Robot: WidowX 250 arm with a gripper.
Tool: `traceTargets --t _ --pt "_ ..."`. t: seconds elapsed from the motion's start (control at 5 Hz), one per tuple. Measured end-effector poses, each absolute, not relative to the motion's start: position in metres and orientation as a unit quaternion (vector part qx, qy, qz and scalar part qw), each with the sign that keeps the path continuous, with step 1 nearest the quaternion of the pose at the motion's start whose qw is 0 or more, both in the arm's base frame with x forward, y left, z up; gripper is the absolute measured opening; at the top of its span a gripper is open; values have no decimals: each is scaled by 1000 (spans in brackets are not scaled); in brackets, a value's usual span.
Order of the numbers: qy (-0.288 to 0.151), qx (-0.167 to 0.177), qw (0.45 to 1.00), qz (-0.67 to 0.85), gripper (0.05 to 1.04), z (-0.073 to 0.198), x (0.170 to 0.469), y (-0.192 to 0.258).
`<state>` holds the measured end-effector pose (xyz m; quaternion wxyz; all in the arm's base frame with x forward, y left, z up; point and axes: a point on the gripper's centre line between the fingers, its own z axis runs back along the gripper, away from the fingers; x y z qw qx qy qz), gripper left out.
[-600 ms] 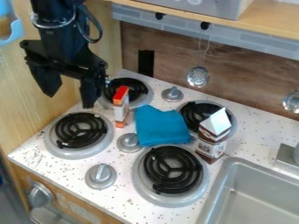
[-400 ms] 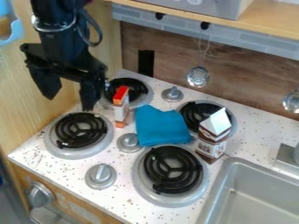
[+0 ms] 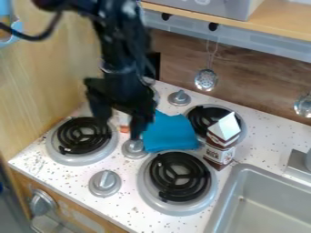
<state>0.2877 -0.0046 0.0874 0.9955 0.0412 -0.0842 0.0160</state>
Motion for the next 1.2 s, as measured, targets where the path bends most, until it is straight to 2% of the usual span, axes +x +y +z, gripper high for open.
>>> traceTargets --t 0.2,0.4,0.6,0.8,1.2 --pt "-88 34 995 -42 1001 65 313 -34" --pt "-129 22 988 -86 1001 60 336 -56" --pt "-187 -3 975 -119 1001 62 348 -66" --pt "-237 2 962 -134 1001 71 351 -65" --pt "-262 -8 956 -133 1001 73 365 -70"
